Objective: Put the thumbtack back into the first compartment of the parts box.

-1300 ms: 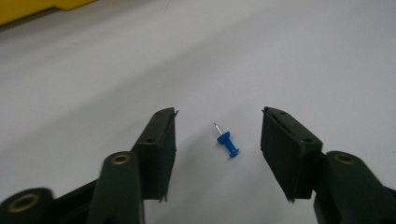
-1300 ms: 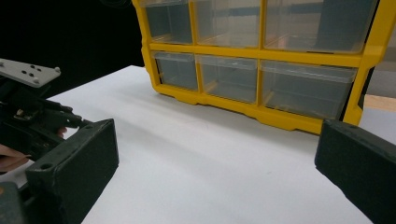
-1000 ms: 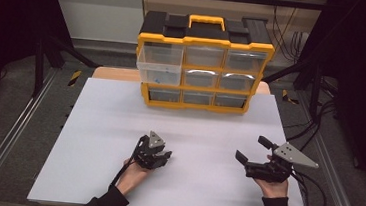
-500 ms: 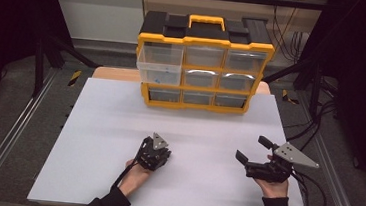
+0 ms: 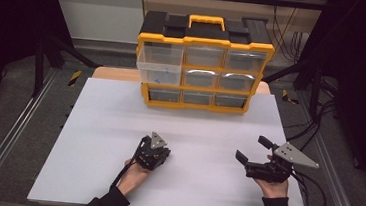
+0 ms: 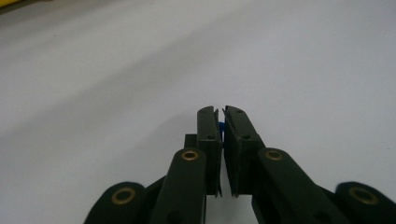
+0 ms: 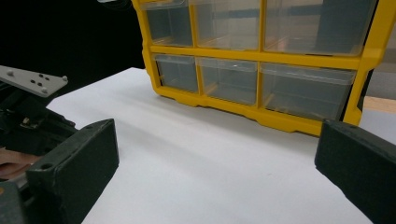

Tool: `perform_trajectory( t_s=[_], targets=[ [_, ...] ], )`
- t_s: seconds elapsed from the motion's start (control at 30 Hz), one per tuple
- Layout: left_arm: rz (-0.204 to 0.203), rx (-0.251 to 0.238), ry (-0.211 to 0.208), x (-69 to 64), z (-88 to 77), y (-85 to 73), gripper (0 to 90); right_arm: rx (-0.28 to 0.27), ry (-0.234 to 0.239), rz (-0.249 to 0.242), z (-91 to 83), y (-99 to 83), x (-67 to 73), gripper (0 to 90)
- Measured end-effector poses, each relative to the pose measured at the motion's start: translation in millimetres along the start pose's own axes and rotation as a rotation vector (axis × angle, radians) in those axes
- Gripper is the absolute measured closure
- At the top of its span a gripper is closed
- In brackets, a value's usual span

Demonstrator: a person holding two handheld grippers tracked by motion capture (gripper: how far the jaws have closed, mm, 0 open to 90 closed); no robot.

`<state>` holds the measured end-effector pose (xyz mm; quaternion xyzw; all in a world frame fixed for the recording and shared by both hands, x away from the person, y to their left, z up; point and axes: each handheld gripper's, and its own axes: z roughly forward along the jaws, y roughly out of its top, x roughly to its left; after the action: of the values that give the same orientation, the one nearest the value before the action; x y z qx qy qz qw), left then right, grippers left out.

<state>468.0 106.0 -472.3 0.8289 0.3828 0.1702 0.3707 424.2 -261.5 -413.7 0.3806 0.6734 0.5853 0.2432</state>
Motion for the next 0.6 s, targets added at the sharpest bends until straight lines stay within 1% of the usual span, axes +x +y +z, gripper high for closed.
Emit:
perform_trajectory(
  t_s=[0.07, 0.17, 0.2, 0.6],
  targets=[
    [0.004, -0.006, 0.000, 0.8, -4.0, 1.7, 84.5, -0.003, 0.003, -0.001, 0.5, -0.3, 0.0, 0.6],
    [-0.001, -0.034, -0.004, 2.8, -12.5, 4.7, 84.6, 0.002, 0.002, -0.002, 1.0, -0.7, 0.4, 0.6],
    [-0.008, -0.044, -0.008, 3.2, -15.5, 5.8, 84.6, 0.001, 0.002, -0.003, 1.3, -0.8, 0.4, 0.6],
    [-0.012, -0.135, -0.028, 7.6, -54.4, 23.1, 84.6, 0.004, 0.003, -0.003, 1.7, -1.1, 0.4, 0.6]
  ],
)
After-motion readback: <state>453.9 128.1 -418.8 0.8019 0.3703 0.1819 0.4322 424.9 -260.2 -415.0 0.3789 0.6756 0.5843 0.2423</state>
